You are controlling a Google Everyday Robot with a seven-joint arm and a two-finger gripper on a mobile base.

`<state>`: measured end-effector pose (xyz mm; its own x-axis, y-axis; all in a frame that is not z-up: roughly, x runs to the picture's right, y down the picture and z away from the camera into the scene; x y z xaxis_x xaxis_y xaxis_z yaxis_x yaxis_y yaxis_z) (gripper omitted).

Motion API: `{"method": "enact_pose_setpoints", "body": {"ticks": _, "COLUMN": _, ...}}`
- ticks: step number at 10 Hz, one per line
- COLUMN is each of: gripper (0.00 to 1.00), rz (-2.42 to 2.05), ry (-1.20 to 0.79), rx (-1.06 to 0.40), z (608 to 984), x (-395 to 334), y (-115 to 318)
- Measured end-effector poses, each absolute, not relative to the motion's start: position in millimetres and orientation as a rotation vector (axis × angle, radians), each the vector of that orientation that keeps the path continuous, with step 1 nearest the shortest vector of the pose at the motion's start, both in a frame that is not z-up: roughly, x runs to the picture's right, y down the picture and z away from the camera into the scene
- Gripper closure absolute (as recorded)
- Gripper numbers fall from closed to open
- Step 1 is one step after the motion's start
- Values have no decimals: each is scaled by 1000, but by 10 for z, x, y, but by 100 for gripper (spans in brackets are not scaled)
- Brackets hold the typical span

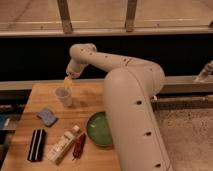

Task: Place the ceramic cup in the ceramic bowl

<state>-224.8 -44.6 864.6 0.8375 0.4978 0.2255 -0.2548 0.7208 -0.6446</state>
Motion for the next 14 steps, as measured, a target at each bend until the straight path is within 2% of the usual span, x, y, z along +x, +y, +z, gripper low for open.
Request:
{"method": "enact_pose_setpoints", "body": {"ticks": 7, "gripper": 20, "rz": 457, "ry": -423, "rx": -713, "z": 9041, "x": -2394, "y": -270}}
{"method": "enact_pose_setpoints", "body": {"ticks": 8, "gripper": 24, "rz": 461, "ry": -427, "rx": -728, "z": 9092, "x": -2413, "y": -220}}
{"method": "enact_pose_setpoints", "body": {"ticks": 9, "gripper": 36, "rz": 463, "ry": -431, "rx": -750, "z": 9138, "x": -2457, "y": -148}}
{"method": "enact_pose_setpoints", "body": {"ticks": 11, "gripper": 51, "rz": 472, "ry": -434, "rx": -766, "z": 9155, "x": -2458, "y": -101}}
{"method": "enact_pose_setpoints", "body": {"ticks": 12, "gripper": 64, "rz": 479, "ry": -433, "rx": -777, "z": 9161, "x": -2426, "y": -64}}
{"method": "enact_pose_setpoints", "body": {"ticks": 14, "gripper": 84, "rz": 481, "ry": -429, "rx": -786, "z": 9139, "x": -2419, "y": -16}}
